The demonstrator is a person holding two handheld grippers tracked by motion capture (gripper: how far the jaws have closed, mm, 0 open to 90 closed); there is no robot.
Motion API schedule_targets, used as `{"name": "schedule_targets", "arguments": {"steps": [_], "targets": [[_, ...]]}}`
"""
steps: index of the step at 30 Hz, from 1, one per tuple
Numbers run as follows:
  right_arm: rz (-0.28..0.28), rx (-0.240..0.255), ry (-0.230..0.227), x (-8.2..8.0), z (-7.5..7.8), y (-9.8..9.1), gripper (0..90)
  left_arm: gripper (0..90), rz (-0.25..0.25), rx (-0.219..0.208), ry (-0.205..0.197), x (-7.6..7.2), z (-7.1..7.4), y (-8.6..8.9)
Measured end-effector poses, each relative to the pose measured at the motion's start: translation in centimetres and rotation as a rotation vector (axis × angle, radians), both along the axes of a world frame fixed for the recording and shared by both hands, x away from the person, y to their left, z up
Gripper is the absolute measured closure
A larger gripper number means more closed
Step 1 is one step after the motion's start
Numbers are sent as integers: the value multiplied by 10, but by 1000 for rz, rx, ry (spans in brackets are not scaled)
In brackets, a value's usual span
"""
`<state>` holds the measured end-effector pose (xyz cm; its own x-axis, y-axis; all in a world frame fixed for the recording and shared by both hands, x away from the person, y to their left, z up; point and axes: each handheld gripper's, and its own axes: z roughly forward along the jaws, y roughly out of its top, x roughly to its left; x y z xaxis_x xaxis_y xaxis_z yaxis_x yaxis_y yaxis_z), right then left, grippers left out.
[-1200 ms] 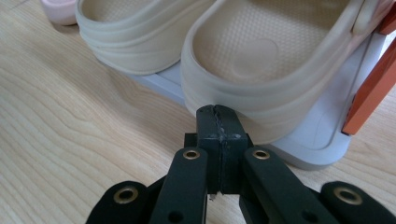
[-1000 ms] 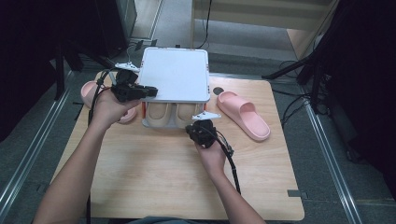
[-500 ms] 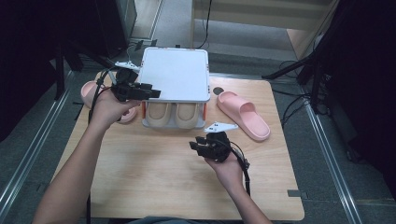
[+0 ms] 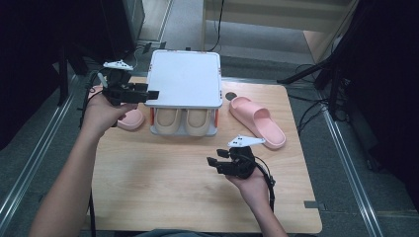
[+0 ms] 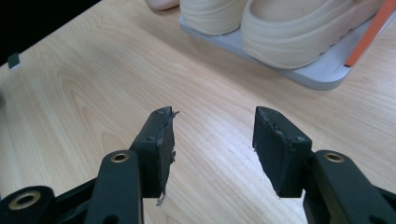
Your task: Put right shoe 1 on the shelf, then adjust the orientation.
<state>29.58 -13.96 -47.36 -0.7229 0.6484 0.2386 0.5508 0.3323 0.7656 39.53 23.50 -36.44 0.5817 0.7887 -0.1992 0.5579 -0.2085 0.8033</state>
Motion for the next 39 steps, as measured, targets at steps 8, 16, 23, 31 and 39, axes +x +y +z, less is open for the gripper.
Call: {"name": "schedule_targets", "arguments": {"steps": [8, 16, 23, 31, 39], "targets": [[9, 9, -12, 12, 1, 3, 487, 391, 62, 26, 1, -8, -3, 22], [39, 0, -10, 19, 1, 12, 487, 387, 125, 28, 4, -15, -11, 47], [63, -8, -9, 25, 0, 20, 487, 423, 177, 30, 32, -12, -30, 67], [72, -22, -4, 26, -2, 23, 487, 659, 258, 53, 38, 0, -61, 85], [75, -34, -7, 24, -3, 24, 487, 894, 334, 46, 120, 12, -93, 106]]}}
